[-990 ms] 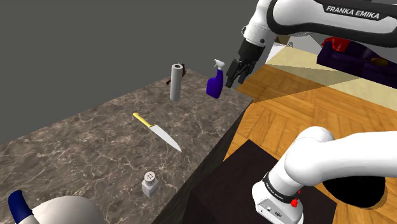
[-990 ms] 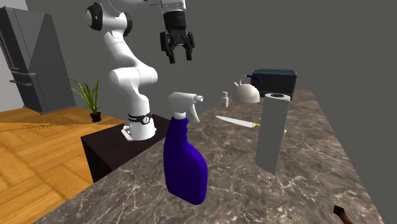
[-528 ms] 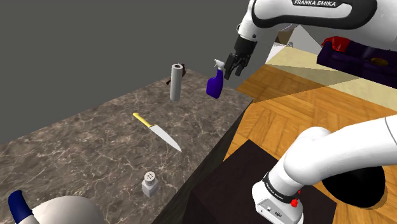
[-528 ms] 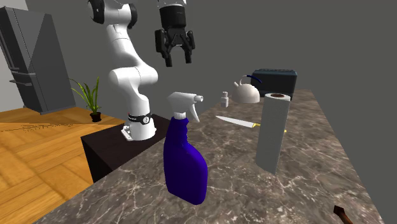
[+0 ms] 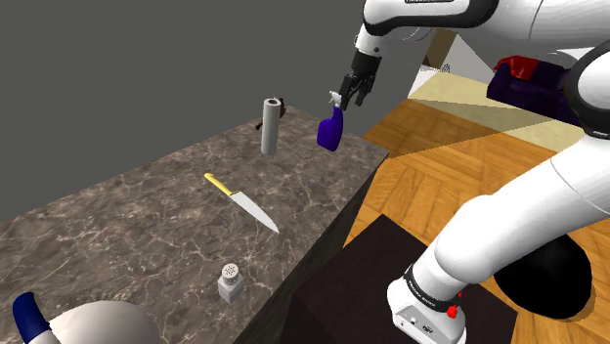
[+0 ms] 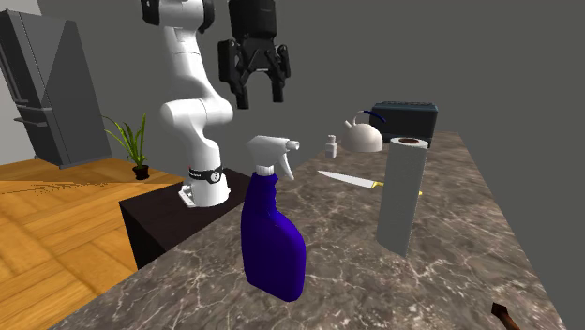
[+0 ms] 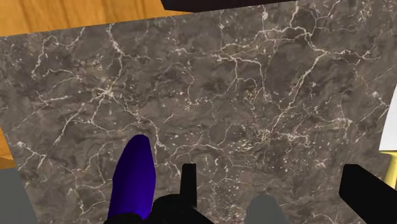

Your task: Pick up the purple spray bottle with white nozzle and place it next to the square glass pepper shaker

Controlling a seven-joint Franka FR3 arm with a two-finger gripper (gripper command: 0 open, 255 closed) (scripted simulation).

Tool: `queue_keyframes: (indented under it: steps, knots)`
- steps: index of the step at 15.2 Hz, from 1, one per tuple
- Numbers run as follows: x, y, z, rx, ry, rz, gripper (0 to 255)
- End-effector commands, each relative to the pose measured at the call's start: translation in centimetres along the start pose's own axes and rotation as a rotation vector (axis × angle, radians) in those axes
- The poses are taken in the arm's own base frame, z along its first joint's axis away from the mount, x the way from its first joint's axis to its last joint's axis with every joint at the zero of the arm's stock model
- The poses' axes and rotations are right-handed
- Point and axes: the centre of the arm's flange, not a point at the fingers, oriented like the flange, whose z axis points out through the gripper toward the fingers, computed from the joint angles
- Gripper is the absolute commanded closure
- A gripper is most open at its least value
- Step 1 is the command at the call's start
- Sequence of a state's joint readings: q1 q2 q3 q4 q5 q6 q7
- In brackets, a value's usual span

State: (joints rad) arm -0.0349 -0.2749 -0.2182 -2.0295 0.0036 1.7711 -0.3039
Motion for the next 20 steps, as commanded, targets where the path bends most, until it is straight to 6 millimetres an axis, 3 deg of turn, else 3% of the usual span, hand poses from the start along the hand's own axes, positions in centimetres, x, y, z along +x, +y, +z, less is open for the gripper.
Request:
queue_keyframes:
  steps: [1, 11, 20]
  knots:
    - [2.0, 2.0, 0.0, -0.007, -0.009, -0.004, 0]
    - [11.2, 11.4, 0.9, -0.033, -0.052, -0.02, 0]
    - [11.0, 11.6, 4.9, -0.033, -0.052, -0.02, 0]
